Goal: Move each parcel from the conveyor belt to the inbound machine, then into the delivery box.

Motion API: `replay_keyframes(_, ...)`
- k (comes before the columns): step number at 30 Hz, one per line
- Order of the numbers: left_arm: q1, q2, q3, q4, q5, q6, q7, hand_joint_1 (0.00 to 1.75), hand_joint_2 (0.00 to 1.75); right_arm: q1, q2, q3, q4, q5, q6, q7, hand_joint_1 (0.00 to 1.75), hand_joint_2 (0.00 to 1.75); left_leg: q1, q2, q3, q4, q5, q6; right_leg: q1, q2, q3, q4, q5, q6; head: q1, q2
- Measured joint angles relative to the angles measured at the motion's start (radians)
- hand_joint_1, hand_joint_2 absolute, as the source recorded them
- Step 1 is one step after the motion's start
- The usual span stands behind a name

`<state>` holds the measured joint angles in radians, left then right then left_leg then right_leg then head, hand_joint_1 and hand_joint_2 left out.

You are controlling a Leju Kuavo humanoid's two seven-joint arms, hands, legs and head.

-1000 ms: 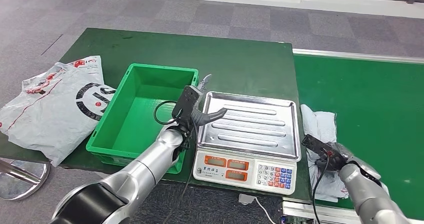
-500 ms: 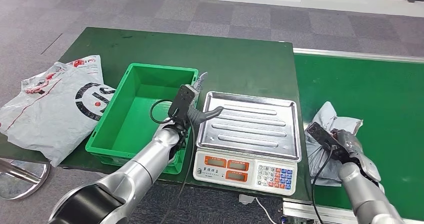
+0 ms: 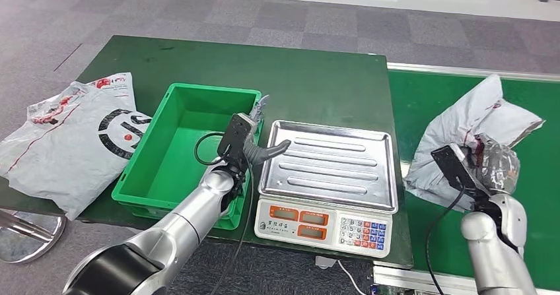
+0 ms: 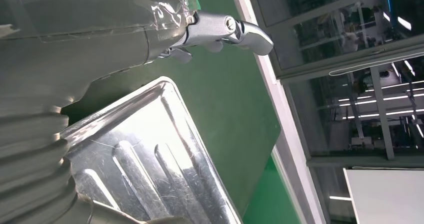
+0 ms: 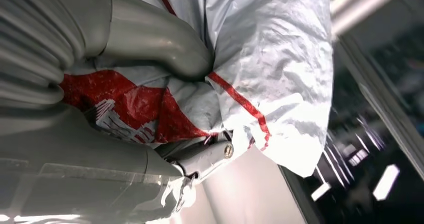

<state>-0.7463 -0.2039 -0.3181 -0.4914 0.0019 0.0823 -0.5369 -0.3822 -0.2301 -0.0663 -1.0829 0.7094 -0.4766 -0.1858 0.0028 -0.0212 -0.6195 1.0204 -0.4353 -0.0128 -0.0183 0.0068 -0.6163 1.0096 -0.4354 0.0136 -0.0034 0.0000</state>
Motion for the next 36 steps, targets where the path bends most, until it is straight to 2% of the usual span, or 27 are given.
replay_keyframes(7,0.002,-0.011,0.0,-0.005,-0.001,0.002,0.014,0.0,1.75,0.017,-0.001,0.044,-0.154,-0.055,0.116,0.037,1.75,1.75,0.0,0.0,0.0,0.0,0.0,0.0,0.0,0.0,0.0,0.0,0.0,0.0,0.0,0.0)
replay_keyframes(13,0.002,-0.015,0.0,-0.009,0.0,0.007,0.023,0.0,1.75,-0.001,-0.001,0.087,-0.174,-0.072,0.15,0.043,1.75,1.75,0.0,0.0,-0.001,0.0,0.0,0.0,0.0,0.0,0.0,0.0,0.0,0.0,0.0,0.0)
replay_keyframes(17,0.0,-0.024,0.0,-0.009,0.008,0.019,0.034,0.0,1.75,-0.068,0.012,0.161,-0.146,-0.113,0.208,0.047,1.75,1.75,0.0,0.003,-0.001,0.0,0.0,0.0,0.0,0.002,-0.001,0.0,0.001,0.0,0.0,0.0)
replay_keyframes(20,-0.002,-0.034,0.0,-0.009,0.016,0.019,0.039,0.0,1.75,-0.119,0.047,0.228,-0.102,-0.143,0.236,0.055,1.75,1.75,0.001,0.003,-0.001,0.0,0.001,0.0,0.001,0.002,-0.001,0.0,0.001,-0.001,0.0,0.0)
replay_keyframes(27,-0.008,-0.053,0.0,-0.009,0.023,0.023,0.041,0.0,1.75,-0.208,0.172,0.408,0.055,-0.137,0.229,0.09,1.75,1.75,0.001,0.002,0.0,-0.001,0.002,-0.002,0.001,0.002,-0.002,0.001,0.001,-0.001,0.0,0.0)
replay_keyframes(36,-0.025,-0.076,0.0,-0.007,0.022,0.023,0.06,0.0,1.75,-0.246,0.285,0.495,0.216,-0.167,0.298,0.095,1.75,1.75,0.001,0.001,-0.001,-0.001,0.002,-0.002,0.001,0.002,-0.002,0.001,0.001,-0.001,0.0,0.0)
